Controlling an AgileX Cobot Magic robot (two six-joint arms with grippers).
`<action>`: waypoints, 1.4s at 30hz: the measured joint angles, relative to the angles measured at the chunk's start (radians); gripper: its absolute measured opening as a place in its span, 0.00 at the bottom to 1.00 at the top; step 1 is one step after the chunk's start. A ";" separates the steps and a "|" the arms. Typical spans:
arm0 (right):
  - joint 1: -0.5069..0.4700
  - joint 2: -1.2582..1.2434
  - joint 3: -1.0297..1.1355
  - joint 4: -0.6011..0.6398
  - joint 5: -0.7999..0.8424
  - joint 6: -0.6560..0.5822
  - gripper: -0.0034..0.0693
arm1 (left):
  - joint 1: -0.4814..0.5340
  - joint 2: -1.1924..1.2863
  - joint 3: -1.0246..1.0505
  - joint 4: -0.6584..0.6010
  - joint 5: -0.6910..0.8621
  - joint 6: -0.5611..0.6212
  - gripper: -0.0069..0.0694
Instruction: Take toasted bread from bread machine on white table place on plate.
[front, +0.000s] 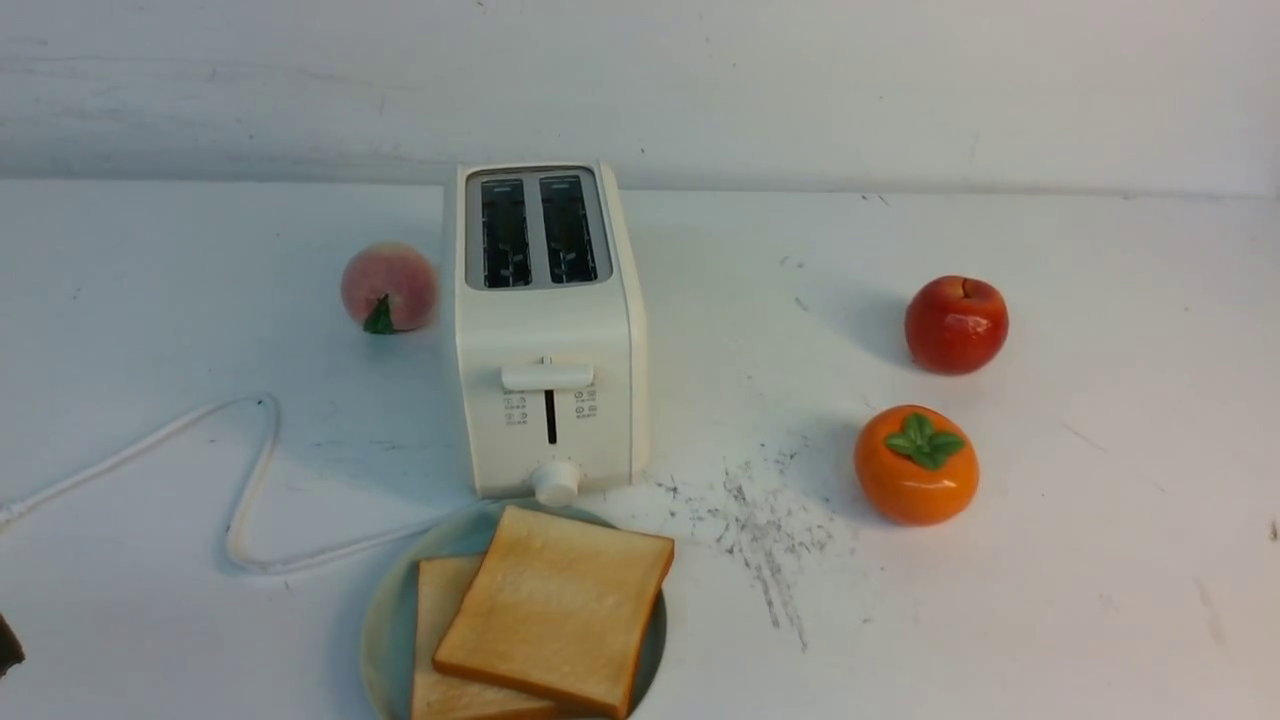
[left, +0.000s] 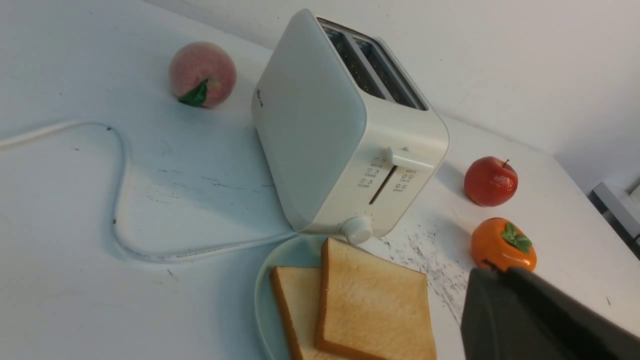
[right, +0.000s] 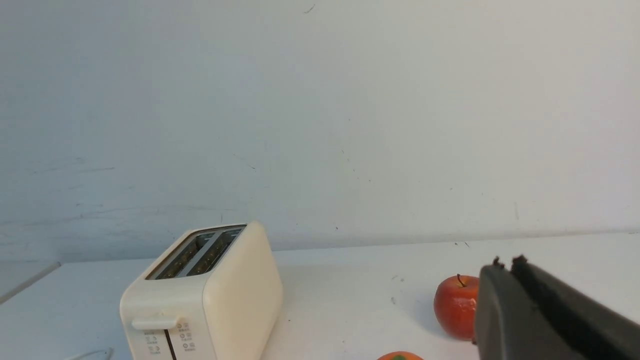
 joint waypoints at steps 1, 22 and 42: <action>0.000 0.000 0.000 0.000 0.000 0.000 0.07 | 0.000 0.000 0.000 0.000 0.000 0.000 0.07; 0.000 0.000 0.000 -0.001 0.000 0.000 0.10 | 0.150 -0.139 0.187 0.168 -0.143 0.077 0.08; 0.000 0.000 0.000 -0.001 -0.001 0.000 0.13 | 0.171 -0.171 0.457 0.169 -0.157 0.079 0.09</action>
